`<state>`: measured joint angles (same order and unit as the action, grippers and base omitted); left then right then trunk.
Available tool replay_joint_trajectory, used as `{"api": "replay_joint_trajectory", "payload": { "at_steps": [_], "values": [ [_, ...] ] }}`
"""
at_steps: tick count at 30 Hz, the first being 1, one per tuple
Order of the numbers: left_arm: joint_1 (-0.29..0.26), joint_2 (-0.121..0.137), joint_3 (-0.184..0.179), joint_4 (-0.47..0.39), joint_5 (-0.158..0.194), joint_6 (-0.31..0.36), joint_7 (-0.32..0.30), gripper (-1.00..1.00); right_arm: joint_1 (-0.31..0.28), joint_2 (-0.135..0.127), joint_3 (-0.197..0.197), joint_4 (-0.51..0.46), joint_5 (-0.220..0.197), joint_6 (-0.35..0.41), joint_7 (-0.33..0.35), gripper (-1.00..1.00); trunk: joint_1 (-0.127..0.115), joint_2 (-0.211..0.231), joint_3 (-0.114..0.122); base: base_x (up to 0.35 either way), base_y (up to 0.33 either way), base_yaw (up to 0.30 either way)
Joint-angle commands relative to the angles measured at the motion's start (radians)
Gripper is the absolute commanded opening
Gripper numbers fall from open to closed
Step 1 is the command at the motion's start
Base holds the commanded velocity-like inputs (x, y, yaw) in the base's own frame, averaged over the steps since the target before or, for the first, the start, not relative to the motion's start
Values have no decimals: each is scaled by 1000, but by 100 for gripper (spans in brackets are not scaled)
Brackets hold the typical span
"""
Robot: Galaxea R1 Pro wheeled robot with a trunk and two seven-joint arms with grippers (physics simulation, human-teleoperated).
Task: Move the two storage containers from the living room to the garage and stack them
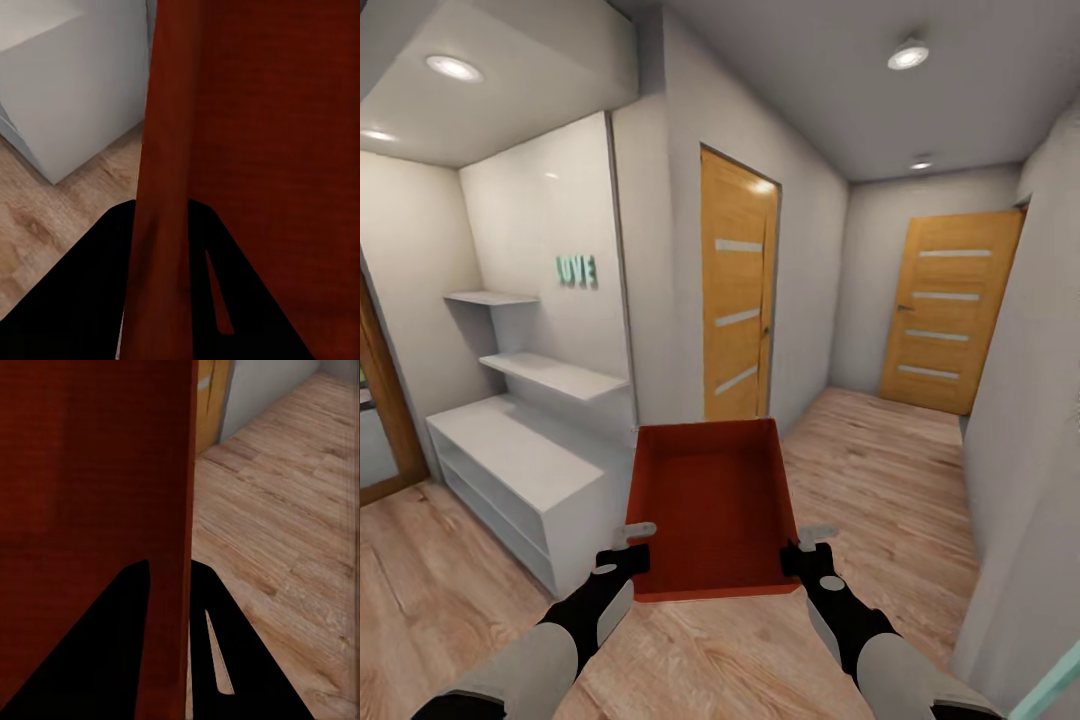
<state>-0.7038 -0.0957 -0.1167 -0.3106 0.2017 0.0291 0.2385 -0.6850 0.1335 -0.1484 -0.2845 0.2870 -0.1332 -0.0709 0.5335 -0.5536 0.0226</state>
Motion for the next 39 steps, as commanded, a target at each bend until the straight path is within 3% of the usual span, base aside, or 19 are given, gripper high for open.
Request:
{"api": "replay_joint_trajectory", "payload": {
  "at_steps": [1,32,39],
  "values": [
    [0,1,37,-2,41,4,73,-100,-1,1,-23,-1,-77,-3,10,-100,1,0,1,322,0,-185],
    [-1,2,37,-2,41,3,73,-100,-1,2,-23,-1,-77,-3,10,-100,1,0,33,322,0,-189],
    [0,2,37,-2,41,3,73,-100,-1,2,-23,-1,-77,-3,10,-100,1,0,34,322,0,-36]
  ]
}}
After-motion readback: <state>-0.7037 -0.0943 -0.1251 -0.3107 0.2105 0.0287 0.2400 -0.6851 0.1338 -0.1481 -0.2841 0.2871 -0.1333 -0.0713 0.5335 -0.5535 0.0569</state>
